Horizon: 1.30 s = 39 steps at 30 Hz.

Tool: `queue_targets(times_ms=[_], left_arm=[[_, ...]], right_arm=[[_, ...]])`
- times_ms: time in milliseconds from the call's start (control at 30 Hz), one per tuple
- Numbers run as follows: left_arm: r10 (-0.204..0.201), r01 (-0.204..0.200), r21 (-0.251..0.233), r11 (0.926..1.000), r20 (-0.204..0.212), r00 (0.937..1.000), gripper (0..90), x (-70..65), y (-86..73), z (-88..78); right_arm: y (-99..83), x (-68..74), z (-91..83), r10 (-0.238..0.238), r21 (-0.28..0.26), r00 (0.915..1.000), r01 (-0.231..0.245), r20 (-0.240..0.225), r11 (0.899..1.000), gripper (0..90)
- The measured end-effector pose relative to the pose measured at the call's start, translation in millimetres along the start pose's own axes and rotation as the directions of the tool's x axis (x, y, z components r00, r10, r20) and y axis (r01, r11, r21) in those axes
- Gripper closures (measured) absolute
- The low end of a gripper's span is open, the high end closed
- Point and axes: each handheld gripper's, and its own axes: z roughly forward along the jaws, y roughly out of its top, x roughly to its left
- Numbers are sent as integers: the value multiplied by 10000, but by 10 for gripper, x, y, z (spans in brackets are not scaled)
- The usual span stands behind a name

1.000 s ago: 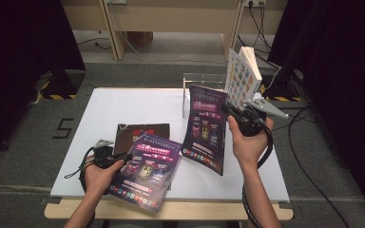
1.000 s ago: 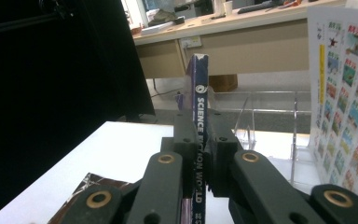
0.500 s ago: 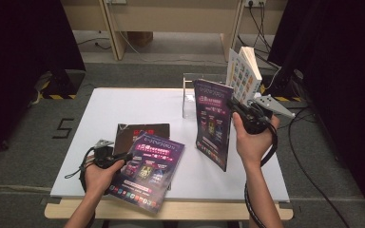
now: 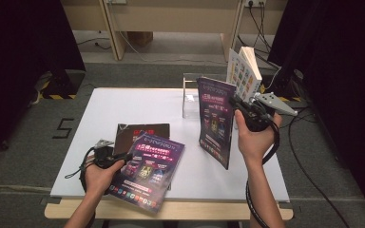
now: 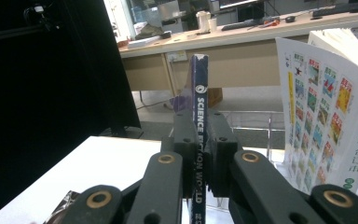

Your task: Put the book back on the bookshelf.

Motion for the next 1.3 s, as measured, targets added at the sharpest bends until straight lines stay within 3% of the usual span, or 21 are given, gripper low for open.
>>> queue_targets(times_ms=[1300], left_arm=[[-111,110,-77,9999,-54,9999,657,26,-1,-10]], right_arm=[[164,-87,82,-95,-514,9981,126,609,9986,849]])
